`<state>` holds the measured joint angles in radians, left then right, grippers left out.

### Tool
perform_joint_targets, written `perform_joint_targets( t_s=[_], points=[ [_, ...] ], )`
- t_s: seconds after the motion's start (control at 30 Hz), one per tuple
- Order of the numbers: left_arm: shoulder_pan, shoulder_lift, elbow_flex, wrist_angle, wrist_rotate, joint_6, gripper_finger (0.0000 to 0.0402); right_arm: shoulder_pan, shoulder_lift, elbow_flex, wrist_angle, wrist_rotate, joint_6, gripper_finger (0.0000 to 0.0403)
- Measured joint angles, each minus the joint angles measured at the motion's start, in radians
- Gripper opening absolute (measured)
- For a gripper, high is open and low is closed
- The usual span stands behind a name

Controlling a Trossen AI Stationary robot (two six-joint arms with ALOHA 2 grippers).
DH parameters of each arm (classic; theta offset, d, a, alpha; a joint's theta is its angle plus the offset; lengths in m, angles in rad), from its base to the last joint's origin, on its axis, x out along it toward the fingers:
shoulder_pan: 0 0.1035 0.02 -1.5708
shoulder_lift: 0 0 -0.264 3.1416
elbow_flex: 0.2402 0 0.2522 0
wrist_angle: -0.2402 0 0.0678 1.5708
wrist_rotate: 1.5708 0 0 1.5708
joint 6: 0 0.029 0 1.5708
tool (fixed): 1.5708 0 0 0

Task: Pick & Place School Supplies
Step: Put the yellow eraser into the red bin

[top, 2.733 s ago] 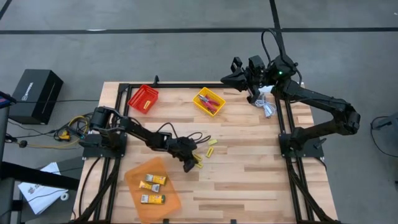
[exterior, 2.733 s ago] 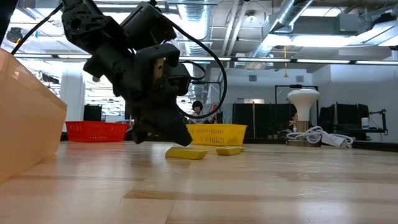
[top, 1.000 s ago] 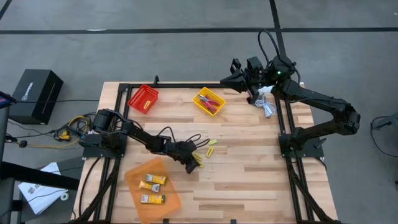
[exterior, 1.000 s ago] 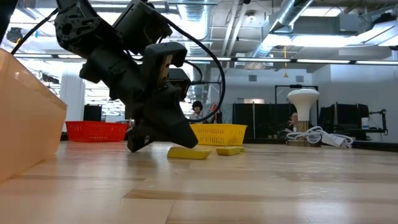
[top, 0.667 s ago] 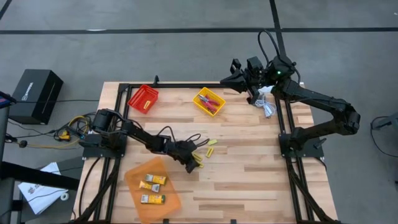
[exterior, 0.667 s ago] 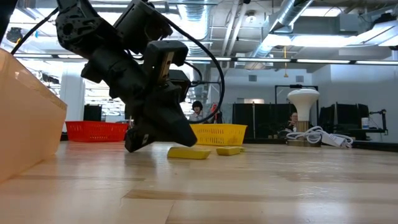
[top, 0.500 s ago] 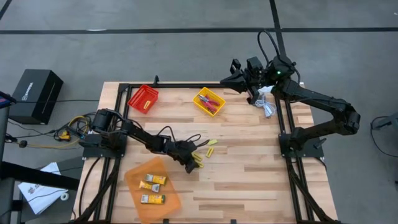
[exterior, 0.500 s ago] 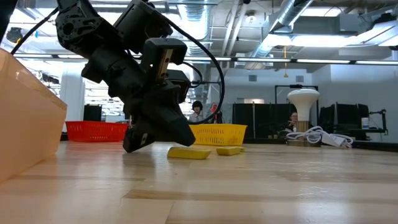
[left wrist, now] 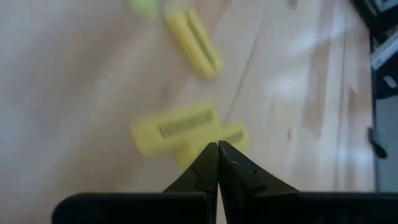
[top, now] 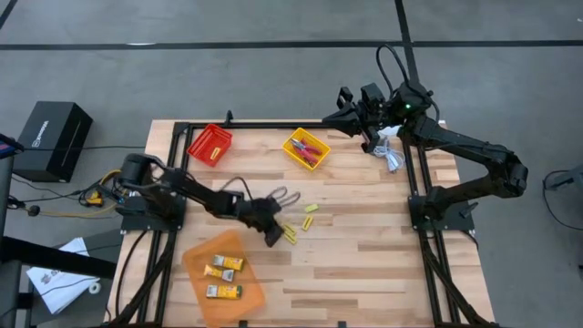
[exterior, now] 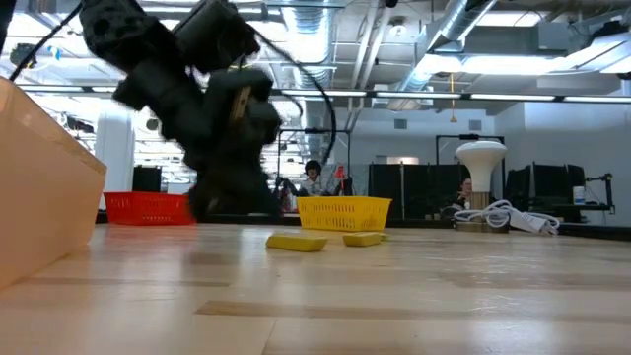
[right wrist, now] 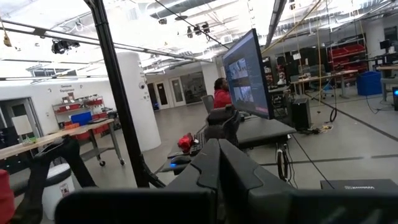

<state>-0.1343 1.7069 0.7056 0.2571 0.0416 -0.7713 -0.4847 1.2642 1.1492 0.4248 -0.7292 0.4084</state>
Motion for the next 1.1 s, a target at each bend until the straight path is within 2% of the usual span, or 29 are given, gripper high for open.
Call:
perform_joint_targets(
  t_s=[0.13, 0.37, 0.4, 0.47, 0.6, 0.73, 0.93, 1.0, 1.1],
  points=[
    [0.013, -0.046, -0.005, -0.073, -0.009, 0.164, 0.0000, 0.000, 0.000, 0.000, 0.006, 0.000, 0.000, 0.0000],
    [0.072, -0.077, 0.000, -0.061, -0.035, 0.225, 0.0000, 0.017, 0.000, 0.001, -0.016, 0.011, -0.001, 0.0000],
    [0.081, -0.079, 0.000, -0.059, -0.035, 0.228, 0.0000, 0.022, -0.001, 0.002, -0.057, 0.014, -0.017, 0.0000],
    [0.099, -0.081, 0.003, -0.051, -0.035, 0.231, 0.0000, 0.038, -0.005, 0.003, -0.246, 0.057, -0.085, 0.0000],
    [0.140, -0.108, 0.003, -0.032, -0.043, 0.249, 0.0000, 0.100, 0.005, -0.001, -0.682, 0.242, -0.205, 0.0000],
    [0.184, -0.166, 0.003, -0.031, -0.041, 0.310, 0.0000, 0.197, 0.017, -0.034, -0.797, 0.305, -0.199, 0.0000],
    [0.290, -0.268, 0.004, -0.033, -0.046, 0.387, 0.0000, 0.357, 0.018, -0.210, -0.648, 0.382, -0.002, 0.0000],
    [0.324, -0.304, 0.004, -0.038, -0.045, 0.410, 0.0000, 0.420, 0.018, -0.281, -0.535, 0.445, 0.100, 0.0000],
    [0.372, -0.351, 0.004, -0.051, -0.018, 0.448, 0.0000, 0.527, 0.017, -0.401, -0.327, 0.601, 0.266, 0.0000]
  ],
)
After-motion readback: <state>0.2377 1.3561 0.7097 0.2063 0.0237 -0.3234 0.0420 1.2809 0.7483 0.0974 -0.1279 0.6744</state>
